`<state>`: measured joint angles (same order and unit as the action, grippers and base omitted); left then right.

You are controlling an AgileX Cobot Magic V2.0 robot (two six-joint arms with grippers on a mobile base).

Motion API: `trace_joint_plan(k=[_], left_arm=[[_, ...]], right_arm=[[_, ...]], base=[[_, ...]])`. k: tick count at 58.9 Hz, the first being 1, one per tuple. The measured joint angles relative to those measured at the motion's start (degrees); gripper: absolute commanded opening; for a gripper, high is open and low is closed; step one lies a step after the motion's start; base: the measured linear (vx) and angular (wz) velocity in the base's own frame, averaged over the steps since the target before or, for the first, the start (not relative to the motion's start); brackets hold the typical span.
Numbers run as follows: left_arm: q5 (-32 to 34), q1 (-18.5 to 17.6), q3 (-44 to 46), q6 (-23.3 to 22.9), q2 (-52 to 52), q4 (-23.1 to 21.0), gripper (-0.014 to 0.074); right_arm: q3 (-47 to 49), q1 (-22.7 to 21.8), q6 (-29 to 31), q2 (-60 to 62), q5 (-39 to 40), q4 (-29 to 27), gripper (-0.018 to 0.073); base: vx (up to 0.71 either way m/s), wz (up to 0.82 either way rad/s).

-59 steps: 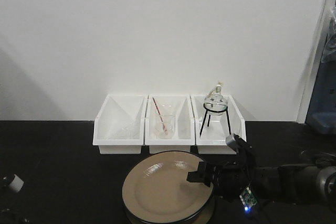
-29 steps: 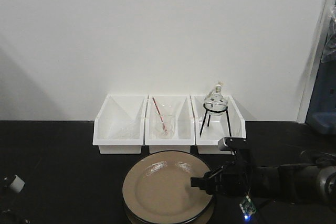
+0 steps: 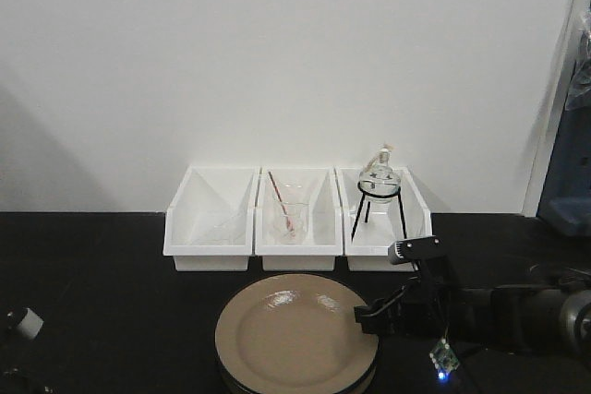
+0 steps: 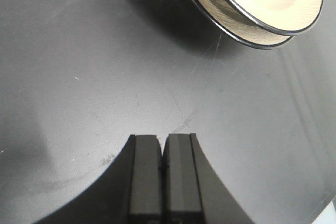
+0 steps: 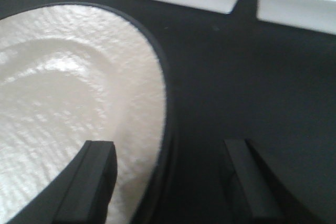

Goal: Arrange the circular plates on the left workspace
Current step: 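Open the right gripper and withdraw it from the stack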

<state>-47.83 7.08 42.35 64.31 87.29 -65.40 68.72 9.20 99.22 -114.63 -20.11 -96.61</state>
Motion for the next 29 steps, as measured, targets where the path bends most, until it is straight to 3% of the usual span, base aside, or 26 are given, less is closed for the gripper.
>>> trace_joint_plan(k=[9, 22, 29], left_arm=[[0.0, 0.0, 0.0, -1.7, 0.0, 0.0, 0.0], [0.6, 0.0, 0.0, -4.4, 0.0, 0.3, 0.0], [3.2, 0.0, 0.0, -7.2, 0.0, 2.7, 0.0]], right_arm=[[0.0, 0.0, 0.0, 4.1, 6.3, -0.3, 0.0333], [0.0, 0.0, 0.0, 13.2, 14.1, -0.3, -0.0017], [0.0, 0.0, -0.1, 20.4, 17.3, -0.8, -0.001]], base=[[0.0, 0.0], [0.0, 0.0], [0.0, 0.0]])
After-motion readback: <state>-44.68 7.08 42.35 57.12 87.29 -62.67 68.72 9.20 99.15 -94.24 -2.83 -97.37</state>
